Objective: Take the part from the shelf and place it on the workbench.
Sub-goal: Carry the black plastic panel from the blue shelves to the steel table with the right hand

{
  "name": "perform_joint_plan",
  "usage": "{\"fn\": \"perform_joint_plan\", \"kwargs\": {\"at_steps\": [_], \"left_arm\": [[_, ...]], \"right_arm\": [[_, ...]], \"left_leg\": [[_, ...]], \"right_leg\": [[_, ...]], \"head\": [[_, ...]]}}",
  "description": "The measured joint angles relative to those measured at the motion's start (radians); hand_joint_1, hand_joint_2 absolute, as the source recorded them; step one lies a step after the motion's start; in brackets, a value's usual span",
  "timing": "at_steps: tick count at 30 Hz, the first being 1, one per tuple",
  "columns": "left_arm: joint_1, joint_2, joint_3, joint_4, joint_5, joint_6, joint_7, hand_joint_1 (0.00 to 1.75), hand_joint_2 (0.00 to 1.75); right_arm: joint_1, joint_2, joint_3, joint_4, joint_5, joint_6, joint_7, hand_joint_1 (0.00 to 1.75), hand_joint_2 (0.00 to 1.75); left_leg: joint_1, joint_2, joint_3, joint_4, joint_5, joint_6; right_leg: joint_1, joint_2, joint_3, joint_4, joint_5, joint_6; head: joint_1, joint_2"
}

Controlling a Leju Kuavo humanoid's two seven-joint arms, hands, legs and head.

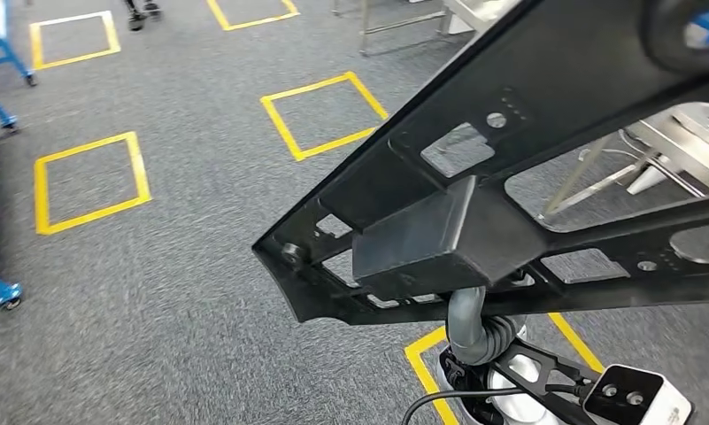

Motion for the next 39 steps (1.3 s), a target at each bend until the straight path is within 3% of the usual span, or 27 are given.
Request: {"fn": "perform_joint_plan", "kwargs": {"at_steps": [2, 4, 5, 7, 8, 10, 11, 13, 14, 15, 16, 18, 20, 22, 24, 26, 28, 29, 30, 31, 33, 35, 37, 39], "left_arm": [[-0.002, 0.000, 0.003, 0.000, 0.000, 0.004, 0.001, 0.00, 1.75], [-0.003, 0.001, 0.008, 0.000, 0.003, 0.016, 0.003, 0.00, 1.75], [-0.003, 0.001, 0.012, 0.000, 0.005, 0.024, 0.004, 0.00, 1.75], [-0.004, 0.003, 0.021, 0.000, 0.009, 0.039, 0.005, 0.00, 1.75], [-0.004, 0.004, 0.025, -0.001, 0.010, 0.043, 0.005, 0.00, 1.75], [-0.003, 0.005, 0.031, -0.001, 0.010, 0.047, 0.005, 0.00, 1.75], [-0.002, 0.006, 0.033, -0.001, 0.010, 0.048, 0.004, 0.00, 1.75], [0.004, 0.007, 0.039, -0.001, 0.010, 0.049, 0.005, 0.00, 1.75], [0.007, 0.007, 0.042, -0.001, 0.010, 0.049, 0.006, 0.00, 1.75], [0.008, 0.007, 0.044, -0.001, 0.010, 0.049, 0.006, 0.00, 1.75], [0.008, 0.008, 0.046, -0.001, 0.010, 0.049, 0.006, 0.00, 1.75], [0.009, 0.008, 0.048, -0.001, 0.010, 0.049, 0.006, 0.00, 1.75], [0.009, 0.008, 0.050, -0.001, 0.010, 0.049, 0.007, 0.00, 1.75], [0.007, 0.007, 0.052, -0.001, 0.010, 0.050, 0.009, 0.00, 1.75], [0.005, 0.005, 0.053, -0.001, 0.010, 0.050, 0.009, 0.00, 1.75], [0.006, -0.002, 0.053, -0.001, 0.010, 0.051, 0.011, 0.00, 1.75], [0.010, -0.011, 0.054, -0.001, 0.008, 0.055, 0.017, 0.00, 1.75], [0.010, -0.016, 0.054, -0.001, 0.006, 0.059, 0.023, 0.00, 1.75], [0.009, -0.021, 0.054, -0.001, 0.004, 0.064, 0.028, 0.00, 1.75], [0.007, -0.027, 0.054, -0.001, 0.001, 0.068, 0.032, 0.00, 1.75], [0.003, -0.037, 0.055, -0.001, -0.006, 0.072, 0.040, 0.00, 1.75], [0.000, -0.042, 0.055, -0.001, -0.019, 0.071, 0.049, 0.00, 1.75], [-0.006, -0.045, 0.055, -0.001, -0.034, 0.074, 0.062, 0.00, 1.75], [-0.014, -0.047, 0.055, -0.001, -0.042, 0.079, 0.069, 0.00, 1.75]], "right_arm": [[-0.002, 0.000, 0.001, 0.000, -0.009, -0.009, 0.000, 1.75, 1.75], [-0.007, 0.000, 0.002, 0.000, -0.016, -0.018, 0.000, 1.75, 1.75], [-0.009, 0.000, 0.002, 0.000, -0.017, -0.019, 0.000, 1.75, 1.75], [-0.008, 0.000, 0.002, 0.000, -0.017, -0.018, 0.000, 1.75, 1.75], [-0.008, 0.000, 0.002, 0.000, -0.017, -0.015, 0.000, 1.75, 1.75], [-0.009, 0.000, 0.003, 0.000, -0.016, -0.011, 0.000, 1.75, 1.75], [-0.009, 0.000, 0.003, 0.001, -0.016, -0.010, 0.000, 1.75, 1.75], [-0.007, 0.000, 0.004, 0.003, -0.016, -0.010, 0.000, 1.75, 1.75], [-0.006, 0.000, 0.004, 0.004, -0.016, -0.010, 0.000, 1.75, 1.75], [-0.006, 0.000, 0.004, 0.004, -0.016, -0.010, 0.000, 1.75, 1.75], [-0.006, 0.000, 0.004, 0.004, -0.016, -0.010, 0.000, 1.75, 1.75], [-0.006, 0.000, 0.004, 0.004, -0.016, -0.010, 0.000, 1.75, 1.75], [-0.006, 0.000, 0.004, 0.004, -0.015, -0.007, 0.000, 1.75, 1.75], [-0.005, 0.000, 0.004, 0.004, -0.013, 0.001, 0.000, 1.75, 1.75], [-0.005, 0.000, 0.004, 0.005, -0.013, 0.008, 0.000, 1.75, 1.75], [-0.008, 0.000, 0.004, 0.009, -0.015, 0.012, 0.000, 1.75, 1.75], [-0.009, -0.001, 0.005, 0.019, -0.015, 0.013, 0.000, 1.75, 1.75], [-0.009, -0.001, 0.005, 0.025, -0.015, 0.013, 0.000, 1.75, 1.75], [-0.011, -0.003, 0.005, 0.032, -0.018, 0.012, 0.000, 1.75, 1.75], [-0.015, -0.006, 0.006, 0.038, -0.023, 0.008, 0.000, 1.75, 1.75], [-0.038, -0.017, 0.009, 0.051, -0.050, -0.010, 0.000, 1.75, 1.75], [-0.079, -0.038, 0.016, 0.064, -0.097, -0.051, 0.001, 1.75, 1.75], [-0.125, -0.072, 0.032, 0.078, -0.148, -0.112, 0.007, 1.75, 1.75], [-0.163, -0.106, 0.052, 0.094, -0.180, -0.157, 0.012, 1.75, 1.75]], "left_leg": [[-0.003, 0.021, 0.007, 0.000, -0.006, -0.005], [-0.007, 0.037, 0.014, 0.001, -0.013, -0.013], [-0.008, 0.046, 0.016, 0.000, -0.015, -0.018], [-0.008, 0.064, 0.023, -0.001, -0.021, -0.028], [-0.007, 0.059, 0.024, 0.006, -0.030, -0.032], [-0.003, 0.017, -0.004, 0.077, -0.074, -0.040], [-0.002, -0.011, -0.035, 0.142, -0.105, -0.042], [-0.001, -0.037, -0.105, 0.271, -0.147, -0.046], [0.000, -0.040, -0.124, 0.295, -0.142, -0.047], [0.001, -0.042, -0.124, 0.279, -0.116, -0.048], [0.003, -0.048, -0.106, 0.225, -0.074, -0.048], [0.011, -0.095, -0.053, 0.086, -0.005, -0.047], [0.013, -0.131, -0.027, 0.021, 0.011, -0.042], [0.011, -0.116, -0.025, 0.016, 0.009, -0.029], [0.011, -0.092, -0.021, 0.007, 0.015, -0.015], [0.009, -0.066, -0.019, 0.002, 0.017, -0.005], [0.004, -0.037, -0.020, 0.002, 0.016, -0.001], [0.003, -0.023, -0.020, 0.002, 0.015, 0.000], [0.003, -0.010, -0.019, 0.002, 0.013, -0.001], [0.002, 0.002, -0.018, 0.002, 0.012, -0.002], [-0.001, 0.022, -0.012, 0.003, 0.007, -0.007], [-0.005, 0.040, -0.007, 0.003, 0.002, -0.016], [-0.005, 0.059, -0.002, 0.001, 0.000, -0.027], [-0.001, 0.041, -0.006, 0.019, -0.016, -0.037]], "right_leg": [[0.006, -0.037, 0.081, -0.145, 0.059, -0.010], [0.018, -0.071, 0.135, -0.244, 0.084, -0.024], [0.023, -0.075, 0.140, -0.256, 0.082, -0.029], [0.023, -0.050, 0.142, -0.261, 0.084, -0.037], [0.020, -0.040, 0.146, -0.267, 0.087, -0.042], [0.013, -0.019, 0.156, -0.278, 0.091, -0.052], [0.013, -0.008, 0.157, -0.280, 0.092, -0.055], [0.014, 0.019, 0.157, -0.278, 0.091, -0.058], [0.014, 0.034, 0.158, -0.277, 0.091, -0.058], [0.013, 0.049, 0.160, -0.276, 0.090, -0.057], [0.012, 0.064, 0.162, -0.274, 0.089, -0.055], [0.011, 0.089, 0.161, -0.266, 0.083, -0.047], [0.010, 0.112, 0.151, -0.258, 0.081, -0.035], [0.006, 0.132, 0.143, -0.257, 0.085, -0.021], [0.006, 0.101, 0.131, -0.237, 0.071, -0.011], [0.006, 0.039, 0.085, -0.142, 0.017, -0.003], [0.002, 0.012, 0.016, -0.006, -0.038, 0.005], [0.000, 0.008, -0.004, 0.029, -0.043, 0.007], [-0.001, 0.005, -0.002, 0.022, -0.028, 0.008], [-0.002, -0.001, 0.022, -0.024, 0.001, 0.008], [0.003, -0.038, 0.101, -0.172, 0.063, 0.001], [0.011, -0.062, 0.142, -0.255, 0.085, -0.011], [0.015, -0.045, 0.141, -0.264, 0.087, -0.022], [0.010, -0.024, 0.145, -0.273, 0.093, -0.034]], "head": [[0.000, 0.000], [0.000, 0.000], [0.000, 0.000], [0.000, 0.000], [0.000, 0.000], [0.000, 0.000], [0.000, 0.000], [0.000, 0.000], [0.000, 0.000], [0.000, 0.000], [0.000, 0.000], [0.000, 0.000], [0.000, 0.000], [0.000, 0.000], [0.000, 0.000], [0.000, 0.000], [0.000, 0.000], [0.000, 0.000], [0.000, 0.000], [0.000, 0.000], [0.000, 0.000], [0.000, 0.000], [0.000, 0.000], [0.000, 0.000]]}}
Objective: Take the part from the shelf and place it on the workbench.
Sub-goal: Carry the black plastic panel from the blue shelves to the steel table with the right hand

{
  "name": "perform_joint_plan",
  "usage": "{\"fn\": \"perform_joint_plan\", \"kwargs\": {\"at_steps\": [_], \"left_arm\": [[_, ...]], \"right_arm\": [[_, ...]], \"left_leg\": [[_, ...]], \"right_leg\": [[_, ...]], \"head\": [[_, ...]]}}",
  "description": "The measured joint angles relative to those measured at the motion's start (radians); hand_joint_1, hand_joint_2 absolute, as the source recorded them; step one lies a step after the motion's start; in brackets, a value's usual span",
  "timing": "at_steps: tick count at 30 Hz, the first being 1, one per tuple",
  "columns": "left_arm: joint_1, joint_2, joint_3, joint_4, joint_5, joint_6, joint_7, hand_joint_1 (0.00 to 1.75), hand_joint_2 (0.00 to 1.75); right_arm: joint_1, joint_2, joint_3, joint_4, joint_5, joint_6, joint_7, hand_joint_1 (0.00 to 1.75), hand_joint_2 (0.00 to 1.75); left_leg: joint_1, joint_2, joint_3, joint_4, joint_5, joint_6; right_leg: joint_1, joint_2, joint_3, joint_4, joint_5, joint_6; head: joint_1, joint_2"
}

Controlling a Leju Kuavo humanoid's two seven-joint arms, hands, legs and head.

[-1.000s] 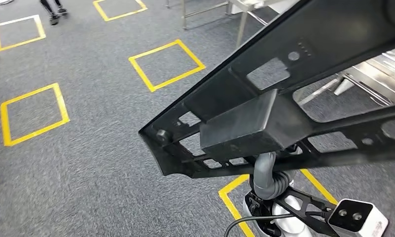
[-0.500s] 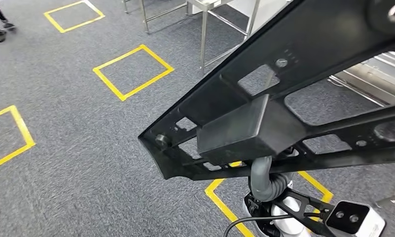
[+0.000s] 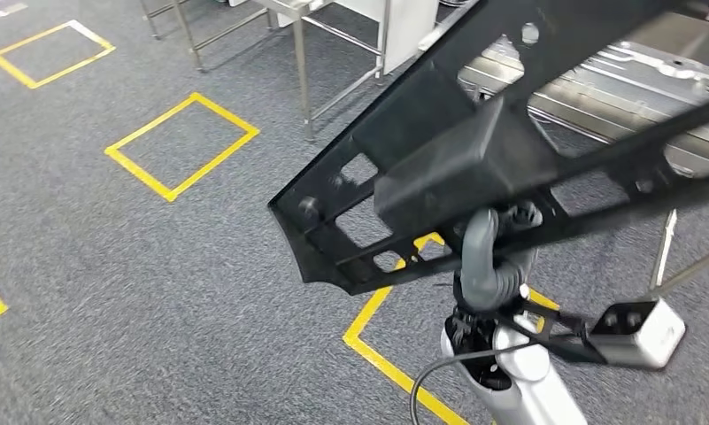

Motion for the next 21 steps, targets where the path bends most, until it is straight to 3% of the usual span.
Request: {"fn": "perform_joint_plan", "kwargs": {"at_steps": [2, 4, 5, 6, 8, 10, 12, 13, 14, 15, 17, 19, 21], "left_arm": [[-0.002, -0.001, 0.000, 0.000, -0.002, 0.002, 0.002, 0.00, 1.75], [0.002, -0.002, 0.000, 0.000, -0.003, 0.003, 0.003, 0.00, 1.75], [0.004, -0.003, 0.000, 0.000, -0.003, 0.003, 0.003, 0.00, 1.75], [0.005, -0.003, 0.000, 0.000, -0.003, 0.003, 0.003, 0.00, 1.75], [0.005, -0.004, 0.000, 0.000, -0.003, 0.003, 0.003, 0.00, 1.75], [0.005, -0.004, 0.000, 0.000, -0.003, 0.004, 0.003, 0.00, 1.75], [0.006, -0.004, 0.000, 0.000, -0.003, 0.004, 0.003, 0.00, 1.75], [0.005, -0.004, 0.000, 0.000, -0.003, 0.005, 0.003, 0.00, 1.75], [0.004, -0.005, 0.000, 0.000, -0.002, 0.006, 0.003, 0.00, 1.75], [0.002, -0.006, 0.000, 0.000, -0.001, 0.007, 0.004, 0.00, 1.75], [0.002, -0.010, 0.003, 0.000, 0.006, 0.015, 0.003, 0.00, 1.75], [0.007, -0.017, 0.011, 0.000, 0.016, 0.026, -0.003, 0.00, 1.75], [0.014, -0.026, 0.021, 0.000, 0.023, 0.035, -0.013, 0.00, 1.75]], "right_arm": [[-0.024, -0.021, 0.020, 0.017, -0.011, -0.015, -0.001, 1.75, 1.75], [-0.034, -0.037, 0.036, 0.035, -0.015, -0.019, -0.003, 1.75, 1.75], [-0.035, -0.044, 0.042, 0.043, -0.016, -0.020, -0.004, 1.75, 1.75], [-0.037, -0.051, 0.046, 0.049, -0.017, -0.021, -0.004, 1.75, 1.75], [-0.039, -0.059, 0.052, 0.057, -0.017, -0.021, -0.005, 1.75, 1.75], [-0.043, -0.063, 0.056, 0.061, -0.017, -0.021, -0.006, 1.75, 1.75], [-0.049, -0.068, 0.060, 0.065, -0.017, -0.021, -0.008, 1.75, 1.75], [-0.051, -0.070, 0.061, 0.067, -0.017, -0.021, -0.009, 1.75, 1.75], [-0.052, -0.073, 0.062, 0.069, -0.017, -0.023, -0.010, 1.75, 1.75], [-0.051, -0.077, 0.062, 0.070, -0.016, -0.024, -0.010, 1.75, 1.75], [-0.046, -0.084, 0.063, 0.070, -0.009, -0.015, -0.010, 1.75, 1.75], [-0.018, -0.086, 0.062, 0.068, 0.018, 0.032, -0.012, 1.75, 1.75], [0.048, -0.081, 0.052, 0.060, 0.064, 0.110, -0.012, 1.75, 1.75]], "left_leg": [[0.004, -0.052, -0.041, 0.091, -0.053, -0.006], [0.005, -0.079, -0.111, 0.229, -0.111, -0.009], [0.005, -0.082, -0.135, 0.272, -0.118, -0.010], [0.005, -0.083, -0.142, 0.275, -0.104, -0.010], [0.005, -0.088, -0.114, 0.197, -0.042, -0.007], [0.008, -0.123, -0.065, 0.082, 0.014, -0.004], [0.010, -0.161, -0.035, 0.010, 0.033, 0.002], [0.008, -0.166, -0.030, 0.000, 0.029, 0.006], [0.007, -0.158, -0.029, -0.004, 0.029, 0.010], [0.007, -0.147, -0.027, -0.007, 0.032, 0.016], [0.008, -0.122, -0.021, -0.016, 0.036, 0.031], [0.007, -0.097, -0.016, -0.021, 0.035, 0.041], [0.005, -0.073, -0.013, -0.021, 0.030, 0.043]], "right_leg": [[-0.005, 0.019, 0.003, -0.007, 0.005, -0.009], [-0.004, 0.043, 0.003, -0.006, 0.005, -0.012], [-0.003, 0.056, 0.003, -0.005, 0.005, -0.013], [-0.002, 0.070, 0.004, -0.003, 0.004, -0.012], [-0.002, 0.093, 0.005, 0.000, 0.002, -0.010], [-0.003, 0.112, 0.005, 0.006, -0.001, -0.005], [-0.005, 0.132, -0.003, 0.012, -0.002, 0.004], [-0.007, 0.143, -0.008, 0.013, -0.001, 0.010], [-0.009, 0.154, -0.011, 0.012, 0.001, 0.017], [-0.011, 0.154, -0.013, 0.013, 0.001, 0.023], [-0.008, 0.111, -0.032, 0.051, -0.023, 0.032], [-0.006, 0.052, -0.086, 0.162, -0.081, 0.037], [-0.011, 0.035, -0.146, 0.279, -0.121, 0.042]], "head": [[0.000, 0.000], [0.000, 0.000], [0.000, 0.000], [0.000, 0.000], [0.000, 0.000], [0.000, 0.000], [0.000, 0.000], [0.000, 0.000], [0.000, 0.000], [0.000, 0.000], [0.000, 0.000], [0.000, 0.000], [0.000, 0.000]]}}
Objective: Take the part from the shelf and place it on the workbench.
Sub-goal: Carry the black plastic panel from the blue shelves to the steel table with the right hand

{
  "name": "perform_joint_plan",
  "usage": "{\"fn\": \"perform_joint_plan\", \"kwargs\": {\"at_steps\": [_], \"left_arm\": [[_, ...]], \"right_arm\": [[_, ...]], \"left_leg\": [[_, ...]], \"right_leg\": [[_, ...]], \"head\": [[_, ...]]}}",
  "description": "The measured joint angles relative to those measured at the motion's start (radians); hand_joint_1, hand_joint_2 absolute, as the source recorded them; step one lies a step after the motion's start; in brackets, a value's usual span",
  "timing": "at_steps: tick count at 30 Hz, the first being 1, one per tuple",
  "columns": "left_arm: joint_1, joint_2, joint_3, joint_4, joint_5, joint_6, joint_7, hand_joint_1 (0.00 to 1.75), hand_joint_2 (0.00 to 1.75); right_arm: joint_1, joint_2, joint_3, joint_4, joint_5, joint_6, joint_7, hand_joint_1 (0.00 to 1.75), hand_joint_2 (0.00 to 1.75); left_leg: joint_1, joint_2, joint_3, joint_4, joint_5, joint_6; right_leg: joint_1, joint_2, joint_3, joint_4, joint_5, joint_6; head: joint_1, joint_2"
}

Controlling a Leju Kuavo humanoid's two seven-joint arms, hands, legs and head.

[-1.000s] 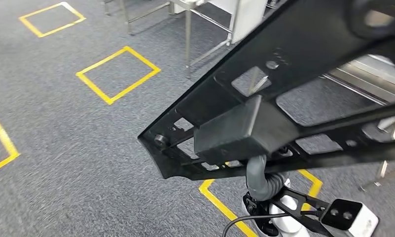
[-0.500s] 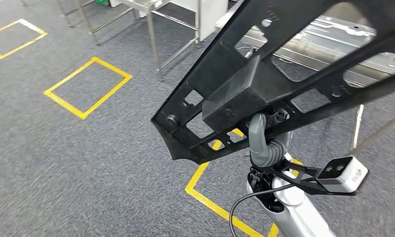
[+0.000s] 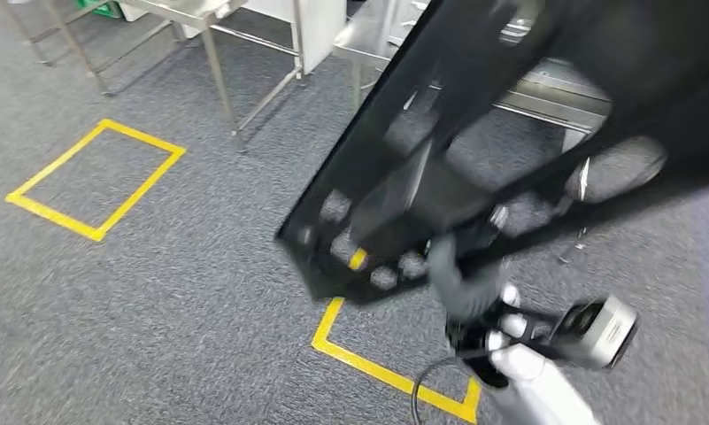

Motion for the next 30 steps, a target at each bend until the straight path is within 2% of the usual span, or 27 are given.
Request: {"fn": "perform_joint_plan", "kwargs": {"at_steps": [1, 2, 3, 5, 6, 7, 9, 10, 11, 12, 14, 15, 16, 17, 18, 19, 21, 22, 23, 24, 25, 27, 28, 29, 30], "left_arm": [[0.002, -0.004, 0.004, 0.000, 0.001, 0.003, -0.003, 0.00, 1.75], [0.004, -0.009, 0.008, 0.000, 0.001, 0.005, -0.004, 0.00, 1.75], [0.006, -0.012, 0.011, 0.000, -0.001, 0.007, -0.005, 0.00, 1.75], [0.008, -0.017, 0.017, 0.000, -0.009, 0.011, -0.004, 0.00, 1.75], [0.009, -0.018, 0.019, 0.000, -0.013, 0.012, -0.004, 0.00, 1.75], [0.008, -0.018, 0.020, 0.000, -0.017, 0.013, -0.003, 0.00, 1.75], [0.005, -0.018, 0.021, 0.000, -0.023, 0.016, -0.001, 0.00, 1.75], [0.003, -0.017, 0.021, 0.000, -0.025, 0.017, 0.000, 0.00, 1.75], [0.001, -0.016, 0.023, 0.000, -0.026, 0.019, 0.001, 0.00, 1.75], [0.000, -0.015, 0.026, 0.000, -0.027, 0.019, 0.001, 0.00, 1.75], [0.000, -0.012, 0.031, 0.000, -0.031, 0.019, 0.002, 0.00, 1.75], [0.001, -0.011, 0.033, 0.000, -0.032, 0.018, 0.001, 0.00, 1.75], [0.002, -0.010, 0.035, 0.000, -0.033, 0.017, 0.001, 0.00, 1.75], [0.002, -0.010, 0.038, 0.000, -0.033, 0.015, 0.000, 0.00, 1.75], [0.002, -0.010, 0.041, 0.000, -0.033, 0.013, -0.002, 0.00, 1.75], [0.001, -0.010, 0.043, 0.000, -0.031, 0.012, -0.003, 0.00, 1.75], [-0.001, -0.010, 0.048, 0.000, -0.027, 0.010, -0.005, 0.00, 1.75], [-0.002, -0.010, 0.050, 0.000, -0.025, 0.010, -0.005, 0.00, 1.75], [-0.002, -0.011, 0.052, 0.000, -0.024, 0.011, -0.006, 0.00, 1.75], [-0.003, -0.013, 0.054, 0.000, -0.023, 0.012, -0.008, 0.00, 1.75], [-0.004, -0.014, 0.054, 0.000, -0.023, 0.012, -0.010, 0.00, 1.75], [-0.005, -0.018, 0.057, 0.000, -0.024, 0.012, -0.014, 0.00, 1.75], [-0.004, -0.018, 0.058, 0.000, -0.025, 0.012, -0.016, 0.00, 1.75], [-0.002, -0.019, 0.060, 0.000, -0.025, 0.012, -0.018, 0.00, 1.75], [0.000, -0.019, 0.061, 0.000, -0.025, 0.012, -0.019, 0.00, 1.75]], "right_arm": [[0.040, 0.006, -0.008, -0.007, 0.024, 0.038, 0.000, 1.75, 1.75], [0.080, 0.014, -0.018, -0.017, 0.047, 0.066, 0.000, 1.75, 1.75], [0.112, 0.024, -0.028, -0.027, 0.067, 0.084, 0.000, 1.75, 1.75], [0.154, 0.043, -0.046, -0.048, 0.092, 0.092, 0.000, 1.75, 1.75], [0.165, 0.051, -0.053, -0.057, 0.098, 0.089, 0.000, 1.75, 1.75], [0.176, 0.058, -0.060, -0.066, 0.102, 0.087, -0.001, 1.75, 1.75], [0.199, 0.068, -0.072, -0.078, 0.103, 0.092, -0.001, 1.75, 1.75], [0.208, 0.071, -0.075, -0.081, 0.104, 0.100, -0.001, 1.75, 1.75], [0.210, 0.075, -0.077, -0.081, 0.103, 0.108, -0.001, 1.75, 1.75], [0.205, 0.080, -0.077, -0.076, 0.102, 0.115, 0.000, 1.75, 1.75], [0.185, 0.089, -0.076, -0.057, 0.091, 0.124, 0.000, 1.75, 1.75], [0.174, 0.091, -0.076, -0.043, 0.081, 0.127, 0.000, 1.75, 1.75], [0.161, 0.091, -0.076, -0.027, 0.067, 0.129, 0.000, 1.75, 1.75], [0.144, 0.091, -0.076, -0.009, 0.050, 0.132, 0.000, 1.75, 1.75], [0.124, 0.092, -0.076, 0.010, 0.032, 0.135, 0.001, 1.75, 1.75], [0.101, 0.092, -0.076, 0.029, 0.012, 0.137, 0.001, 1.75, 1.75], [0.058, 0.091, -0.075, 0.064, -0.020, 0.135, 0.001, 1.75, 1.75], [0.041, 0.091, -0.075, 0.079, -0.032, 0.131, 0.001, 1.75, 1.75], [0.028, 0.091, -0.074, 0.092, -0.041, 0.127, 0.001, 1.75, 1.75], [0.017, 0.090, -0.073, 0.102, -0.048, 0.122, 0.002, 1.75, 1.75], [0.009, 0.088, -0.072, 0.109, -0.054, 0.118, 0.001, 1.75, 1.75], [-0.009, 0.082, -0.069, 0.119, -0.066, 0.110, 0.001, 1.75, 1.75], [-0.016, 0.079, -0.067, 0.124, -0.071, 0.108, 0.001, 1.75, 1.75], [-0.023, 0.076, -0.065, 0.128, -0.075, 0.106, 0.001, 1.75, 1.75], [-0.026, 0.074, -0.063, 0.133, -0.077, 0.105, 0.001, 1.75, 1.75]], "left_leg": [[0.000, 0.011, 0.002, 0.000, -0.003, 0.000], [0.000, 0.022, 0.005, 0.001, -0.007, -0.002], [0.000, 0.033, 0.009, 0.001, -0.011, -0.005], [-0.004, 0.054, 0.020, 0.002, -0.020, -0.014], [-0.006, 0.065, 0.025, 0.002, -0.025, -0.020], [-0.009, 0.075, 0.029, 0.002, -0.030, -0.026], [-0.008, 0.098, 0.038, 0.000, -0.037, -0.038], [-0.006, 0.097, 0.041, 0.003, -0.043, -0.043], [-0.004, 0.081, 0.036, 0.024, -0.059, -0.048], [-0.002, 0.056, 0.018, 0.068, -0.086, -0.051], [0.000, 0.004, -0.047, 0.205, -0.153, -0.053], [0.000, -0.005, -0.082, 0.270, -0.176, -0.054], [0.000, -0.009, -0.105, 0.304, -0.178, -0.054], [0.000, -0.012, -0.111, 0.302, -0.160, -0.052], [0.000, -0.015, -0.096, 0.257, -0.123, -0.049], [0.000, -0.028, -0.069, 0.184, -0.077, -0.045], [0.002, -0.076, -0.017, 0.058, -0.021, -0.038], [0.002, -0.093, -0.006, 0.028, -0.012, -0.034], [0.000, -0.100, -0.003, 0.020, -0.014, -0.030], [0.000, -0.090, -0.002, 0.017, -0.010, -0.025], [0.000, -0.079, -0.001, 0.012, -0.006, -0.019], [0.003, -0.054, 0.002, 0.002, 0.000, -0.005], [0.002, -0.041, 0.003, 0.000, 0.001, 0.000], [0.001, -0.027, 0.003, 0.000, 0.000, 0.003], [0.000, -0.013, 0.003, 0.000, -0.002, 0.004]], "right_leg": [[-0.002, -0.003, -0.011, 0.019, 0.002, 0.002], [-0.004, -0.007, 0.000, -0.005, 0.023, 0.002], [-0.004, -0.018, 0.032, -0.067, 0.056, 0.002], [0.001, -0.067, 0.106, -0.209, 0.109, -0.006], [0.006, -0.083, 0.127, -0.249, 0.119, -0.012], [0.010, -0.089, 0.134, -0.265, 0.119, -0.018], [0.013, -0.062, 0.135, -0.267, 0.119, -0.029], [0.011, -0.051, 0.137, -0.269, 0.120, -0.035], [0.009, -0.039, 0.139, -0.272, 0.122, -0.041], [0.005, -0.026, 0.141, -0.275, 0.124, -0.047], [0.005, -0.001, 0.142, -0.276, 0.124, -0.055], [0.007, 0.012, 0.142, -0.276, 0.124, -0.056], [0.008, 0.026, 0.143, -0.275, 0.124, -0.057], [0.009, 0.041, 0.144, -0.275, 0.124, -0.057], [0.009, 0.055, 0.145, -0.273, 0.124, -0.056], [0.009, 0.069, 0.146, -0.271, 0.123, -0.055], [0.009, 0.093, 0.143, -0.265, 0.123, -0.047], [0.007, 0.103, 0.138, -0.264, 0.124, -0.040], [0.005, 0.113, 0.134, -0.263, 0.126, -0.033], [0.003, 0.123, 0.131, -0.265, 0.129, -0.025], [0.003, 0.120, 0.129, -0.264, 0.129, -0.019], [0.007, 0.071, 0.110, -0.228, 0.105, -0.011], [0.006, 0.037, 0.087, -0.179, 0.077, -0.008], [0.006, 0.012, 0.054, -0.112, 0.045, -0.005], [0.003, 0.003, 0.019, -0.043, 0.018, -0.002]], "head": [[0.000, 0.000], [0.000, 0.000], [0.000, 0.000], [0.000, 0.000], [0.000, 0.000], [0.000, 0.000], [0.000, 0.000], [0.000, 0.000], [0.000, 0.000], [0.000, 0.000], [0.000, 0.000], [0.000, 0.000], [0.000, 0.000], [0.000, 0.000], [0.000, 0.000], [0.000, 0.000], [0.000, 0.000], [0.000, 0.000], [0.000, 0.000], [0.000, 0.000], [0.000, 0.000], [0.000, 0.000], [0.000, 0.000], [0.000, 0.000], [0.000, 0.000]]}}
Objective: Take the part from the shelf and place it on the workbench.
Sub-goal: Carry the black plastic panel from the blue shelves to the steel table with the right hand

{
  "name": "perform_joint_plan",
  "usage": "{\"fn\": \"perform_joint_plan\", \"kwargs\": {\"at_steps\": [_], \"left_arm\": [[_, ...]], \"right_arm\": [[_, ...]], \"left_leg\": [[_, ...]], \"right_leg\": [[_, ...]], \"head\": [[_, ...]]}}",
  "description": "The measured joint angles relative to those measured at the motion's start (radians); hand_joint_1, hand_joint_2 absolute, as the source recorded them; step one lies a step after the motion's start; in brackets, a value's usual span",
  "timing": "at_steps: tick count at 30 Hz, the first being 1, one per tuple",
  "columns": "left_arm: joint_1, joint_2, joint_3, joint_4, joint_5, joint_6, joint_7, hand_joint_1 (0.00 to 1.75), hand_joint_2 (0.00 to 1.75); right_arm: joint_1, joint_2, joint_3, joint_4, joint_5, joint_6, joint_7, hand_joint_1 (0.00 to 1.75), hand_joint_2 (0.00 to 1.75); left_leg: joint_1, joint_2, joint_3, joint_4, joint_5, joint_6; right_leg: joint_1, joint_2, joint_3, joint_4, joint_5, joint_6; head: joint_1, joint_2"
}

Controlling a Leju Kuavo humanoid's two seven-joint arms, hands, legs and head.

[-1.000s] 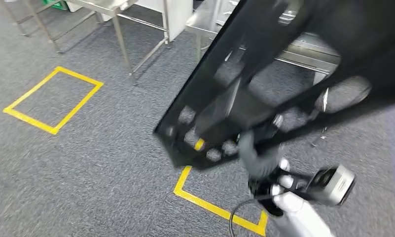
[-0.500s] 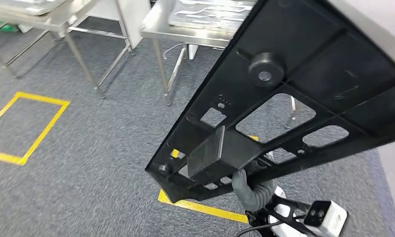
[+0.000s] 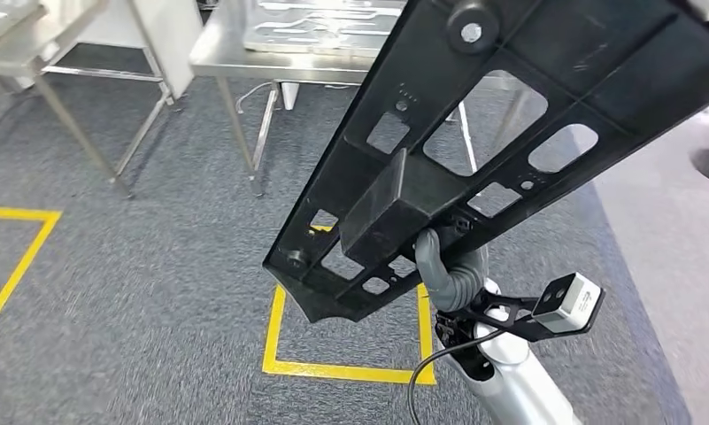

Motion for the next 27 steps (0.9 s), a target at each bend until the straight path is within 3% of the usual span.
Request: {"fn": "perform_joint_plan", "kwargs": {"at_steps": [1, 2, 3, 5, 7, 10, 12, 14, 16, 17, 18, 20, 22, 23, 27], "left_arm": [[0.002, 0.000, 0.001, 0.000, 0.000, 0.000, 0.000, 0.00, 1.75], [0.002, -0.001, 0.002, 0.000, -0.001, 0.000, -0.001, 0.00, 1.75], [0.002, -0.001, 0.003, 0.000, -0.002, 0.000, -0.001, 0.00, 1.75], [0.001, -0.002, 0.005, 0.000, -0.005, 0.000, -0.001, 0.00, 1.75], [-0.003, -0.002, 0.008, 0.000, -0.011, -0.004, -0.001, 0.00, 1.75], [-0.010, -0.002, 0.009, 0.000, -0.023, -0.013, -0.002, 0.00, 1.75], [-0.011, -0.003, 0.009, 0.000, -0.028, -0.015, -0.002, 0.00, 1.75], [-0.010, -0.003, 0.009, 0.000, -0.032, -0.015, -0.001, 0.00, 1.75], [-0.007, -0.003, 0.009, 0.000, -0.033, -0.015, -0.001, 0.00, 1.75], [-0.005, -0.003, 0.010, 0.000, -0.033, -0.015, 0.000, 0.00, 1.75], [-0.004, -0.003, 0.010, 0.000, -0.035, -0.016, 0.000, 0.00, 1.75], [-0.003, -0.003, 0.010, 0.000, -0.039, -0.020, 0.000, 0.00, 1.75], [-0.005, -0.002, 0.010, 0.000, -0.043, -0.027, 0.000, 0.00, 1.75], [-0.006, -0.002, 0.010, 0.000, -0.046, -0.029, 0.001, 0.00, 1.75], [-0.009, -0.002, 0.010, 0.000, -0.052, -0.030, 0.003, 0.00, 1.75]], "right_arm": [[-0.001, -0.003, 0.002, 0.005, -0.002, -0.001, 0.000, 1.75, 1.75], [-0.002, -0.007, 0.003, 0.009, -0.003, -0.003, 0.000, 1.75, 1.75], [-0.003, -0.011, 0.004, 0.013, -0.004, -0.005, 0.000, 1.75, 1.75], [-0.007, -0.018, 0.008, 0.017, -0.009, -0.014, 0.000, 1.75, 1.75], [-0.011, -0.029, 0.012, 0.018, -0.016, -0.029, 0.000, 1.75, 1.75], [-0.007, -0.048, 0.013, 0.018, -0.017, -0.042, -0.001, 1.75, 1.75], [-0.001, -0.052, 0.013, 0.012, -0.007, -0.041, -0.001, 1.75, 1.75], [0.003, -0.052, 0.015, 0.006, 0.003, -0.043, -0.002, 1.75, 1.75], [0.009, -0.052, 0.017, 0.006, 0.010, -0.047, -0.001, 1.75, 1.75], [0.014, -0.052, 0.017, 0.006, 0.014, -0.049, -0.001, 1.75, 1.75], [0.018, -0.051, 0.018, 0.005, 0.018, -0.050, -0.001, 1.75, 1.75], [0.025, -0.051, 0.019, 0.001, 0.026, -0.051, -0.001, 1.75, 1.75], [0.030, -0.050, 0.020, -0.007, 0.034, -0.050, -0.001, 1.75, 1.75], [0.034, -0.049, 0.021, -0.012, 0.038, -0.048, -0.001, 1.75, 1.75], [0.063, -0.047, 0.021, -0.038, 0.057, -0.029, -0.001, 1.75, 1.75]], "left_leg": [[-0.001, 0.014, 0.000, 0.000, -0.002, 0.000], [-0.001, 0.028, 0.001, 0.001, -0.003, 0.000], [-0.001, 0.040, 0.003, 0.001, -0.005, -0.002], [-0.001, 0.056, 0.009, 0.002, -0.012, -0.009], [-0.003, 0.066, 0.014, 0.003, -0.017, -0.019], [-0.004, 0.072, 0.018, 0.001, -0.020, -0.036], [-0.002, 0.052, 0.013, 0.021, -0.037, -0.046], [0.000, 0.018, -0.030, 0.113, -0.087, -0.052], [0.001, 0.005, -0.101, 0.245, -0.138, -0.056], [0.001, 0.004, -0.125, 0.283, -0.142, -0.056], [0.001, 0.004, -0.132, 0.285, -0.126, -0.055], [0.001, 0.002, -0.092, 0.180, -0.051, -0.051], [-0.002, -0.004, -0.038, 0.061, -0.001, -0.041], [-0.003, -0.006, -0.025, 0.031, 0.005, -0.035], [-0.003, -0.007, -0.017, 0.012, 0.004, -0.011]], "right_leg": [[-0.003, -0.004, -0.026, 0.051, -0.014, 0.004], [-0.006, -0.007, -0.034, 0.066, -0.009, 0.007], [-0.008, -0.011, -0.020, 0.038, 0.014, 0.008], [-0.009, -0.028, 0.058, -0.109, 0.078, 0.007], [-0.003, -0.038, 0.115, -0.217, 0.110, -0.001], [0.003, -0.032, 0.122, -0.230, 0.108, -0.019], [-0.002, -0.027, 0.128, -0.238, 0.110, -0.031], [-0.004, -0.023, 0.133, -0.244, 0.110, -0.040], [-0.001, -0.016, 0.134, -0.243, 0.108, -0.045], [0.000, -0.012, 0.134, -0.241, 0.106, -0.046], [0.001, -0.007, 0.135, -0.239, 0.105, -0.047], [0.001, 0.002, 0.139, -0.234, 0.099, -0.044], [0.005, 0.008, 0.140, -0.229, 0.093, -0.036], [0.006, 0.010, 0.139, -0.227, 0.092, -0.031], [0.004, 0.008, 0.134, -0.214, 0.080, -0.009]], "head": [[0.000, 0.000], [0.000, 0.000], [0.000, 0.000], [0.000, 0.000], [0.000, 0.000], [0.000, 0.000], [0.000, 0.000], [0.000, 0.000], [0.000, 0.000], [0.000, 0.000], [0.000, 0.000], [0.000, 0.000], [0.000, 0.000], [0.000, 0.000], [0.000, 0.000]]}}
